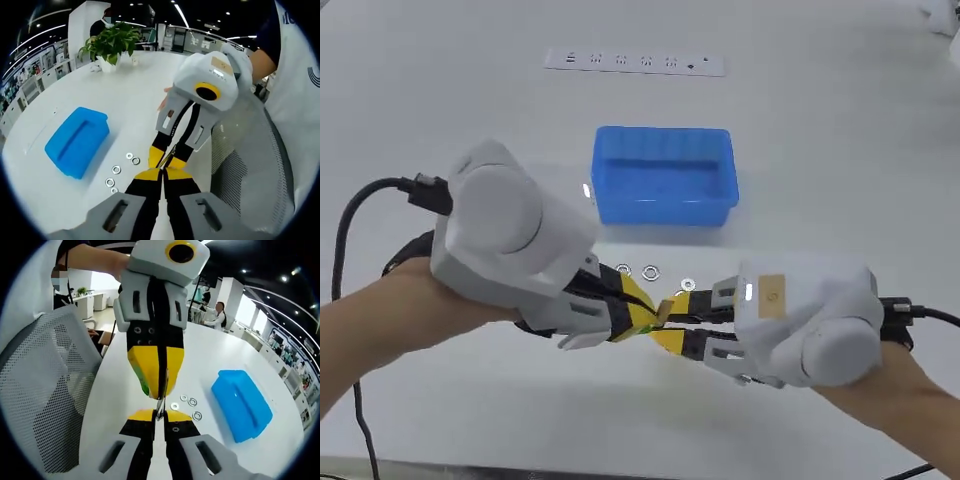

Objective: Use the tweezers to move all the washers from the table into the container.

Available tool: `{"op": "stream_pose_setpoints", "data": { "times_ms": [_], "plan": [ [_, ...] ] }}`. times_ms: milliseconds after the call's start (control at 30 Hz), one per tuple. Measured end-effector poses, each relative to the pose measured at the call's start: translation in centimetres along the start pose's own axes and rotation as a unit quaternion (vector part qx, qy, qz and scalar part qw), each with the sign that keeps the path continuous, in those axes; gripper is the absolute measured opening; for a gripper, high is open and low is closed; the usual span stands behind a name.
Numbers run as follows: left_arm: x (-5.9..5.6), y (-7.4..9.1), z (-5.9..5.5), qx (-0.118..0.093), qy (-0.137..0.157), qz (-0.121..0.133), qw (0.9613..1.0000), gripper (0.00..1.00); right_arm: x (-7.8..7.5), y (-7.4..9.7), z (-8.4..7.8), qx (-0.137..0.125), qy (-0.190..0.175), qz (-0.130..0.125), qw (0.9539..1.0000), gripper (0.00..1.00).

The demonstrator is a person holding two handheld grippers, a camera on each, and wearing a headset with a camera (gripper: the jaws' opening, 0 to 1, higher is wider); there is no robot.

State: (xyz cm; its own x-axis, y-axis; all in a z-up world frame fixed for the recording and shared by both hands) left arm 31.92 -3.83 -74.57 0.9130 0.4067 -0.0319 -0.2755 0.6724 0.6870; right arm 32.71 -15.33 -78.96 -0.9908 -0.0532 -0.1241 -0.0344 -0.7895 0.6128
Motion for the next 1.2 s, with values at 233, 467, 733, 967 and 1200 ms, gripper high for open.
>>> {"op": "stream_pose_setpoints", "data": {
  "times_ms": [233,467,733,967,1200],
  "plan": [
    [-0.1,-0.5,-0.1,0.006,-0.025,0.007,0.9996,0.07,0.1,0.3,-0.1,0.000,-0.001,0.004,1.0000,0.07],
    [0.2,-0.1,0.9,-0.029,-0.057,0.017,0.9978,0.16,0.0,0.0,0.2,0.002,0.009,0.010,0.9999,0.07],
    [-0.3,0.2,1.2,-0.045,-0.066,-0.005,0.9967,0.09,0.2,-0.2,0.3,0.015,0.020,0.018,0.9995,0.07],
    [-0.2,0.0,0.7,-0.036,-0.075,-0.006,0.9965,0.08,0.4,-0.3,0.0,0.022,0.014,0.017,0.9995,0.07],
    [0.3,0.2,0.6,-0.039,-0.067,-0.010,0.9970,0.07,0.1,-0.6,0.1,0.021,0.018,0.014,0.9995,0.10]
  ]
}}
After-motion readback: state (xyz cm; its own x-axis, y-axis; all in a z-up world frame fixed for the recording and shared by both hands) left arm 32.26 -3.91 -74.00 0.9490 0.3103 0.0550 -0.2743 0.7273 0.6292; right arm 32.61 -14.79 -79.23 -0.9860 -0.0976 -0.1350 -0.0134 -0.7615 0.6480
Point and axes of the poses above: the centre of the closed fingertips' face, and the gripper's own axes: y roughly backward along the fingers, x roughly to its left, z roughly out of its top, the point moved 9 cm from there along y, roughly backward along the fingers, and after that the axes turned 6 degrees about z, right-handed, at the moved point
